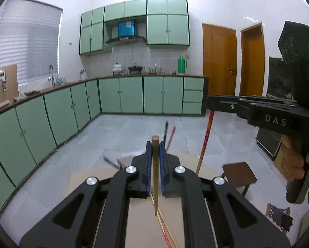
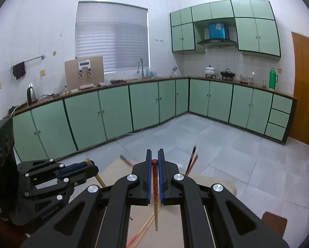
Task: Organize utensils
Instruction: 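Lift both chopsticks and lower them into the white holder, then open both tools to release the chopsticks in the holder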
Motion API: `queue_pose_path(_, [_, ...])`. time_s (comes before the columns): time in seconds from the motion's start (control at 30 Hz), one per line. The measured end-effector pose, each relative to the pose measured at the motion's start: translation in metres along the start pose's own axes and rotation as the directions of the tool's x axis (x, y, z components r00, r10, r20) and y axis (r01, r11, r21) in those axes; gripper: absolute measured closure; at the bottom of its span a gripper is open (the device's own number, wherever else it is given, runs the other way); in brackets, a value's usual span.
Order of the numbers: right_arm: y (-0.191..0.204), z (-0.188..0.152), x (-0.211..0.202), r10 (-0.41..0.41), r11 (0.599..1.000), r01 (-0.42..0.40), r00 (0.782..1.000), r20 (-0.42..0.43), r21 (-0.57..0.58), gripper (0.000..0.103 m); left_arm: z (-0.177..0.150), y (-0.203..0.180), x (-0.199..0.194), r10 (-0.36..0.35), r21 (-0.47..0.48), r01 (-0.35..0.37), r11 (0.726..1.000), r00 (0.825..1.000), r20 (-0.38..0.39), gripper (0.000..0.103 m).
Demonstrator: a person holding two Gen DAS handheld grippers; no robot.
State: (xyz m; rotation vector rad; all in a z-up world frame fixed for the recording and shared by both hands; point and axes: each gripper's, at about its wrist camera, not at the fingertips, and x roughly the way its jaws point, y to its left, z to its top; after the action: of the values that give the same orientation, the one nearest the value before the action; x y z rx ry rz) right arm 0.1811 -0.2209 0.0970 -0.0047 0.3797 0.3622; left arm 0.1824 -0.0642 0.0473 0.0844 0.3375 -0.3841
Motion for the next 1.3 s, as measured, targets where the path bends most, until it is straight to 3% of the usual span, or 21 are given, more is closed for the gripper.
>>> queue_pose_path(0.27, [-0.014,0.055,0.037,-0.039,0.999,0.039,0.995,0.091,0.009,0.097,0.057,0.012,0.045,0.052,0.006,-0.052,0.999,0.995,0.086,0.097])
queue_pose_path(0.5, [-0.028,0.071,0.091,-0.086,0.996,0.085,0.99,0.109,0.014,0.097,0.072,0.03,0.1,0.083,-0.027,-0.081,0.996,0.993,0.086,0.097])
queue_pose_path(0.87, [-0.051,0.033,0.166,-0.109,0.994,0.109,0.994,0.003,0.029,0.097,0.034,0.054,0.184,0.081,-0.037,-0.082,0.996,0.996,-0.045,0.097])
queue_pose_path(1.23, [-0.059,-0.005,0.189,-0.098,0.995,0.1,0.992,-0.077,0.031,0.097,0.008,0.072,0.205,0.071,-0.043,-0.077,0.996,0.99,-0.122,0.096])
queue_pose_path(1.3, [-0.06,-0.005,0.188,-0.101,0.994,0.104,0.992,-0.074,0.029,0.091,0.006,0.074,0.203,0.066,-0.046,-0.072,0.996,0.99,-0.125,0.096])
